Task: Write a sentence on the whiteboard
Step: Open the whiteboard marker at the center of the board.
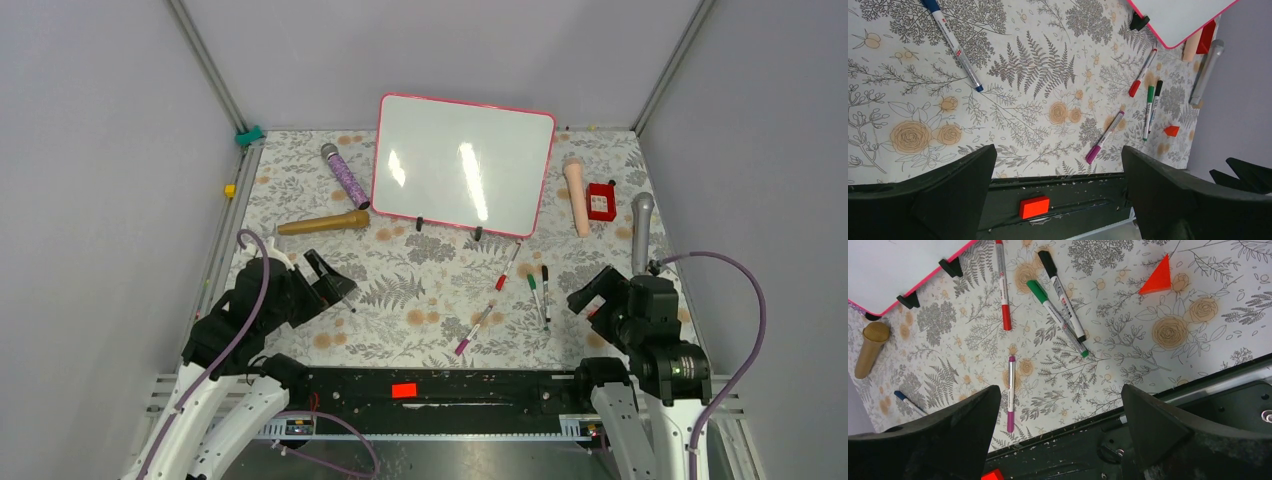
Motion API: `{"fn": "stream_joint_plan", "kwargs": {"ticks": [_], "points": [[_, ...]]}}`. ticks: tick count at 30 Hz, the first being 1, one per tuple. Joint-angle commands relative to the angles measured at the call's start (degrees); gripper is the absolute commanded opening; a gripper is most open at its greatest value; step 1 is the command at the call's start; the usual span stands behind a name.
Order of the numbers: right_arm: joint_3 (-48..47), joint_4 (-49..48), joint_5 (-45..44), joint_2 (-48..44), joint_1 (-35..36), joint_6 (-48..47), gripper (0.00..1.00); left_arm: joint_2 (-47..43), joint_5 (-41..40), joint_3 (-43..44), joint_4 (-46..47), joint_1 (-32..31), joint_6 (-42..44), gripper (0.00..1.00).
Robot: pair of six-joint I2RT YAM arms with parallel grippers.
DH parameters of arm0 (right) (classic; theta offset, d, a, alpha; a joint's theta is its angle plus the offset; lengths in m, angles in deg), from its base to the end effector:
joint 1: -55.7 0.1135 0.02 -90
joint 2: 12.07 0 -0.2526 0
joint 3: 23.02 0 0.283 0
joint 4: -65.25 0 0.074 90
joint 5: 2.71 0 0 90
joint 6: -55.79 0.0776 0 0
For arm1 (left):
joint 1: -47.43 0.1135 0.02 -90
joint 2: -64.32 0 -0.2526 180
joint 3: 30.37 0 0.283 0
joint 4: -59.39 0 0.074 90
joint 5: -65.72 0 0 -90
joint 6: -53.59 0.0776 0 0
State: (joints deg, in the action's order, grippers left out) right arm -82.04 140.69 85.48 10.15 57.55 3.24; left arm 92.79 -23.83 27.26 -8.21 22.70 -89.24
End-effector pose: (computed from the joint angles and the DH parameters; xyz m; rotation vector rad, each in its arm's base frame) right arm 0.1312 0.0018 0.2839 0.7091 2.1523 0.3327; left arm 0.1485 -0.0691 0.2776 -0.5655 2.2782 -0.7173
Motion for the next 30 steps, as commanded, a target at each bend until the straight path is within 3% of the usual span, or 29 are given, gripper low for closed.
{"fn": "stream_joint_plan", "kwargs": {"ticks": [1,7,13,21,30], "points": [[0.9,0.2,0.8,1.6,0.1,1.4,0.99,-0.7,2.6,1.5,1.2,-0.1,5.6,0.99],[4.7,-9.8,5.6,4.2,0.1,1.7,0.99,2.1,-0.1,0.0,1.7,-0.2,8.9,0.99],[8.1,-22.2,10.3,12.5,2.4,1.5,0.93,9.0,-11.6,1.2,1.3,-0.1,9.7,0.99],[-7.4,-30.3,-10.2,36.5,33.1,-4.0,0.94,15.5,-15.3,2.9,2.5,0.2,8.4,0.99],[-21.1,-36.4,-11.4,52.3,47.2,-5.6,0.93,19.7,-22.3,1.0,3.3,7.6,5.8,0.94]]}}
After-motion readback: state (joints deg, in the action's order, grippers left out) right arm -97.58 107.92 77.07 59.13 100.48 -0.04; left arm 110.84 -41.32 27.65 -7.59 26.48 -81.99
